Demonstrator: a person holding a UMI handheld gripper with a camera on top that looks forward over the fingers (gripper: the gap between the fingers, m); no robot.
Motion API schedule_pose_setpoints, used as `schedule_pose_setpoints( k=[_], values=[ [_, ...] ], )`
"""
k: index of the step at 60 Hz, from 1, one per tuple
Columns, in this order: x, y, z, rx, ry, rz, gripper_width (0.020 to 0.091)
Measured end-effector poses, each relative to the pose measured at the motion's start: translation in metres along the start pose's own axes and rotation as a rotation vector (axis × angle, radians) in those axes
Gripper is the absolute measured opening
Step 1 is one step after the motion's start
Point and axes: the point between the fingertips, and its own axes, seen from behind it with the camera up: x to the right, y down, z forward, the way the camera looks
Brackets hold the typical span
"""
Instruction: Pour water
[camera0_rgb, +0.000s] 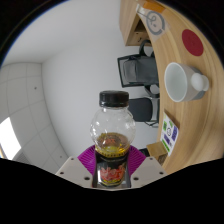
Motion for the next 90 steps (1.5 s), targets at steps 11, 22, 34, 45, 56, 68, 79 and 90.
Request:
schedule_pose_setpoints(
  k=[11,22,34,45,56,68,79,90],
  values=[
    [0.045,-0.031,0.021,0.04,0.021,0.299,0.0375],
    [0.065,-0.04,0.024,0.033,0.062,0.293,0.0371],
    [0.032,-0.045,0.013,-0.024,0.109,-0.039,0.0372],
    [-0.03,-0.085,-0.01,-0.034,0.148,-0.698,0.0375],
    [-0.065,-0.164,-0.042,0.035,0.221,-1.281,0.0375],
    [-0.011,-0.241,-0.071,0.041,0.403,-1.644,0.0374],
    [0.06,-0.265,-0.086,-0.02,0.501,-1.673,0.0376],
    [0.114,-0.271,-0.095,-0.078,0.539,-1.677,0.0378]
  ],
)
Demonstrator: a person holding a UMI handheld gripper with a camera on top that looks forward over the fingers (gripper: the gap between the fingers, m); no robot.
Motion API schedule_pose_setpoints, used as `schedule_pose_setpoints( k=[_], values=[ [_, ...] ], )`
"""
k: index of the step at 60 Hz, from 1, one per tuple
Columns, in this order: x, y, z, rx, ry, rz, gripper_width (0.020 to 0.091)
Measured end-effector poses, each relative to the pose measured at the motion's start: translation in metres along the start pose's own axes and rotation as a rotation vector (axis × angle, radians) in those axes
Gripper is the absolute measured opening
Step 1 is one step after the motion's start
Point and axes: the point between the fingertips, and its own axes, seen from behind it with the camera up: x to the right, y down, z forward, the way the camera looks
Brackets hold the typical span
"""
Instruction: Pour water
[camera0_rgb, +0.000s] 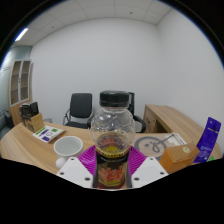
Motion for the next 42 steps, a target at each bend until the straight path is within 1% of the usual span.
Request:
schedule_pose_setpoints(
  k=[2,4,10,17,18,19,21,22,23,25,27,29,32,42],
  values=[
    [0.0,0.009,0.003,-0.013,0.002,-0.003,0.0379],
    [0.002,0.006,0.002,0.017,0.002,0.002,0.0379],
    [0.002,0.007,0.002,0.01,0.007,0.009,0.0391],
    [0.003,0.008,0.003,-0.009,0.015,0.003,0.0531],
    [0.003,0.01,0.003,-0.02,0.018,0.002,0.0555],
    [0.003,0.011,0.002,-0.034,0.023,0.004,0.0601],
    [0.004,0.017,0.0,-0.069,0.035,0.014,0.0727],
    [0.005,0.019,-0.001,-0.087,0.041,0.021,0.0824],
    [0.006,0.021,-0.003,-0.101,0.047,0.029,0.0869],
    [0.008,0.023,-0.008,-0.123,0.059,0.043,0.0822],
    [0.008,0.022,-0.018,-0.136,0.068,0.055,0.0838],
    [0.008,0.02,-0.027,-0.147,0.073,0.063,0.0868],
    [0.006,0.016,-0.043,-0.167,0.082,0.073,0.0856],
    [-0.013,-0.003,-0.122,-0.222,0.112,0.093,0.086]
  ],
)
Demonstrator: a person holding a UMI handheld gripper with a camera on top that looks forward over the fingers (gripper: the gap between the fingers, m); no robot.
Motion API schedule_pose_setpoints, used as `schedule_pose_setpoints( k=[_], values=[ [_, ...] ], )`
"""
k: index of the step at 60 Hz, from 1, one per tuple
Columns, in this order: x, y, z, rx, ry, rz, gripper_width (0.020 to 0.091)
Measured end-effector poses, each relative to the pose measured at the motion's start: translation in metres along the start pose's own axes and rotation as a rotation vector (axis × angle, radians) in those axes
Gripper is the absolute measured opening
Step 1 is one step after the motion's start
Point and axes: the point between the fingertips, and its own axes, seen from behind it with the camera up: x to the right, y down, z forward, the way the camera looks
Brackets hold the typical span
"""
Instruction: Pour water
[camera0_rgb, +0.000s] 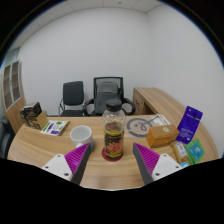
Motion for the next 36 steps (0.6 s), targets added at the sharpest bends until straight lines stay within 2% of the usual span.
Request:
schedule_pose_setpoints(
  k=[16,21,36],
  values=[
    [-0.038,0.014,-0.163,-0.046,0.08,-0.049,0.0858],
    [-0.055,0.021,-0.204,-0.041,0.086,-0.055,0.0858],
    [-0.08,0.043,-0.271,-0.039,0.12,-0.031,0.0861]
  ],
)
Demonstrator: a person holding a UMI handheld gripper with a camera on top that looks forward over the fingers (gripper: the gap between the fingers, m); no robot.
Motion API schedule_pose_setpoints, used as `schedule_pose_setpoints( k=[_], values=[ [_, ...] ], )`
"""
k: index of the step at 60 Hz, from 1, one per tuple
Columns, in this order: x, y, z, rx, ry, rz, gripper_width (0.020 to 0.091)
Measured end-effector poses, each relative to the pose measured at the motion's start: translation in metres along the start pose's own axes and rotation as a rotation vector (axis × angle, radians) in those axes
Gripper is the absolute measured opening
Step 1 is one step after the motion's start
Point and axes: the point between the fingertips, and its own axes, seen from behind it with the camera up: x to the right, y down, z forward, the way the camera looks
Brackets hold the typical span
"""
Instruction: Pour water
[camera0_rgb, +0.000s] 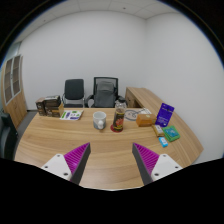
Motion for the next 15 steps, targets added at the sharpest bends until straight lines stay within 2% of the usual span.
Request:
schedule_pose_setpoints(
  k=[15],
  values=[
    [-0.011,0.002,-0.015,0.012,0.02,-0.022,0.0857]
  ],
)
